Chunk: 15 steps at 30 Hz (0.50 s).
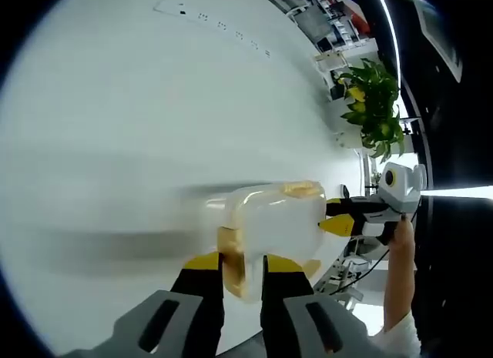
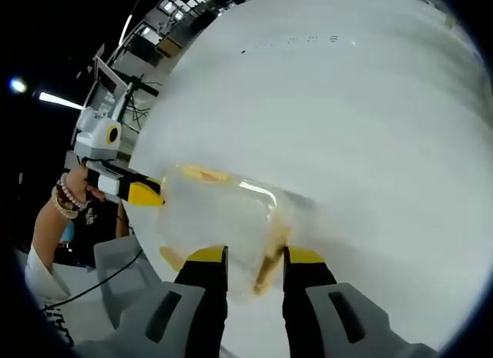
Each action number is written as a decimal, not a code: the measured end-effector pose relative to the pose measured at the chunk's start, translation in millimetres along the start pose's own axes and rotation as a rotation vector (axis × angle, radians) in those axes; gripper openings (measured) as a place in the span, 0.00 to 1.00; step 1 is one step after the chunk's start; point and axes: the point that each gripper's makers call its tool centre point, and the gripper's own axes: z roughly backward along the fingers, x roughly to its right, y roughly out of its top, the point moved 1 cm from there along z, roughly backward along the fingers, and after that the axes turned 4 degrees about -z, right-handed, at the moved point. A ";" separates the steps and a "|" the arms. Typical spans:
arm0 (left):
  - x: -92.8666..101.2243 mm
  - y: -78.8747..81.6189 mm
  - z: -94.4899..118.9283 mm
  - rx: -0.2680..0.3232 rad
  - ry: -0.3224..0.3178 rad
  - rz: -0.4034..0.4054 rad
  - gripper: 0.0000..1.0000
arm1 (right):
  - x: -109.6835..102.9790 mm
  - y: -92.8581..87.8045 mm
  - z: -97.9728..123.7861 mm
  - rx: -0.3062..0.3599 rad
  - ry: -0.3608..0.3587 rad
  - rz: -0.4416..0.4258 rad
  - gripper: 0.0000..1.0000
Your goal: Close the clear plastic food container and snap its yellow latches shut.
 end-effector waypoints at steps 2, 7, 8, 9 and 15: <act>1.8 -3.2 3.2 -0.006 -0.005 0.011 0.08 | 0.4 3.1 0.8 -0.001 0.000 0.001 0.23; 3.9 -2.7 -5.0 0.004 -0.014 -0.068 0.10 | 0.9 5.2 3.6 0.005 0.007 0.014 0.24; 4.4 -2.3 -3.1 0.007 -0.015 -0.059 0.10 | 1.0 6.5 3.5 0.008 0.012 0.030 0.24; 3.3 -0.5 -2.5 0.020 -0.004 -0.108 0.12 | 1.2 5.9 5.2 0.010 0.015 0.033 0.25; 5.2 20.9 13.6 0.178 0.119 -0.508 0.14 | 5.1 12.3 14.8 0.034 -0.029 0.196 0.26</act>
